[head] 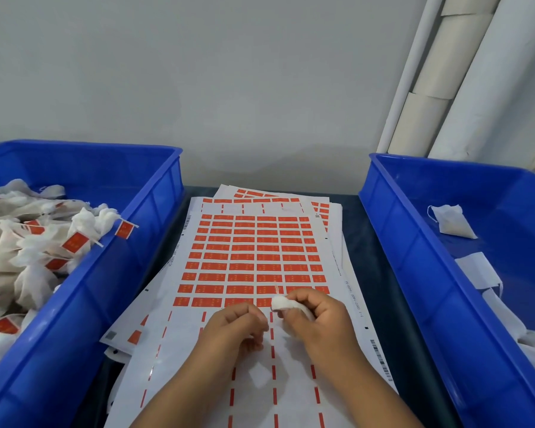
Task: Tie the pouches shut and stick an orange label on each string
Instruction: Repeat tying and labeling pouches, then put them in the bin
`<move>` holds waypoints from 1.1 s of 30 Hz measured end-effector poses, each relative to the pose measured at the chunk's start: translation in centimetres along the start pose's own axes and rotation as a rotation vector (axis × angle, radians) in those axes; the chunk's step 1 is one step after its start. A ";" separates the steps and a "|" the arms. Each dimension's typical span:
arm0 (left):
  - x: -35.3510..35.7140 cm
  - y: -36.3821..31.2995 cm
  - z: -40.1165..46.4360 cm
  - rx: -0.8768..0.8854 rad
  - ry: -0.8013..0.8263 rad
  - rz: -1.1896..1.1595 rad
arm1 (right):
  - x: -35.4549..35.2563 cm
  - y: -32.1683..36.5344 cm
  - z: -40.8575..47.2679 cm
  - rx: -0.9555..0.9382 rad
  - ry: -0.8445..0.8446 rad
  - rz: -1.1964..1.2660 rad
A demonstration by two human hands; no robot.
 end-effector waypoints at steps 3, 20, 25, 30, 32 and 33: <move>0.5 -0.3 -0.6 0.109 -0.004 0.115 | -0.2 -0.1 0.1 0.012 -0.020 0.009; 0.9 -0.3 -1.1 0.711 -0.223 0.647 | 0.7 -0.2 0.0 0.252 0.045 0.223; 0.7 -0.3 -1.0 0.808 -0.300 0.673 | 0.8 -0.2 -0.1 0.288 0.085 0.271; 0.5 -0.2 -0.9 0.774 -0.330 0.660 | 0.9 -0.2 0.0 0.329 0.082 0.283; 0.5 -0.2 -0.9 0.754 -0.328 0.649 | 0.9 -0.2 0.0 0.332 0.086 0.273; 0.5 0.0 -0.8 0.743 -0.325 0.653 | 1.0 -0.2 -0.1 0.328 0.094 0.267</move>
Point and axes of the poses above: each hand's wrist, its own z-axis towards the middle knuckle, its own x-axis out of the palm, y = z × x, the point moved 2 cm from there along z, towards the middle knuckle, and after that the axes turned 3 degrees about x, right-handed, at the moved point
